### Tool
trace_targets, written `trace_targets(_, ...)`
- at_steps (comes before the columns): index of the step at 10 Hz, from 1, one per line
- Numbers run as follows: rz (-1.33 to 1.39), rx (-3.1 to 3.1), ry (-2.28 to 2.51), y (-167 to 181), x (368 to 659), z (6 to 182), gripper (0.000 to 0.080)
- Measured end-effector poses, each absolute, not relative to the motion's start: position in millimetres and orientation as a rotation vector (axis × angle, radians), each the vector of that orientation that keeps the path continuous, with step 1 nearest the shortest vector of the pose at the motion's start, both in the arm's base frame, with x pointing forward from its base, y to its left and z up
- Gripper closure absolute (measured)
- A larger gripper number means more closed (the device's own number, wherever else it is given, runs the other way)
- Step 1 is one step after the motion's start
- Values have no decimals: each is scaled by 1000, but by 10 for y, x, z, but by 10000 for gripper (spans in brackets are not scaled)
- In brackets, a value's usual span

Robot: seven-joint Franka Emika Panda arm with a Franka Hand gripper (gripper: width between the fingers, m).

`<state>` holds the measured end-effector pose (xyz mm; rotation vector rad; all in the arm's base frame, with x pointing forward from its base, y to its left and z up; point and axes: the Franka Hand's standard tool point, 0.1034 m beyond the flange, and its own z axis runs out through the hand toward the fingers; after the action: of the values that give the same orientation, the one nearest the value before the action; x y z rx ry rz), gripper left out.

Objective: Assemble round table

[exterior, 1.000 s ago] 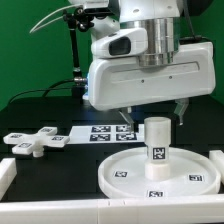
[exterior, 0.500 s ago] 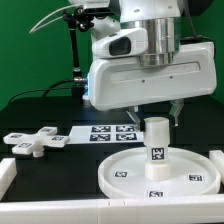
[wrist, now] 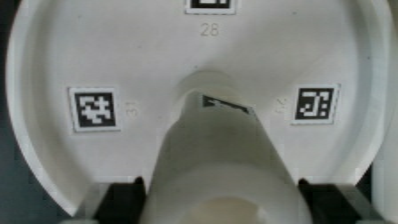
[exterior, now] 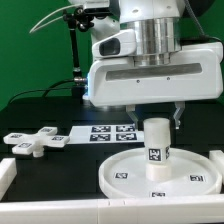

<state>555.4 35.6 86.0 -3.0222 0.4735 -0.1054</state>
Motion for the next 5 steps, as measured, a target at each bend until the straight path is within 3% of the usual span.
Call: trace_targets(5, -54, -2682, 1337, 389, 5495, 860, 392)
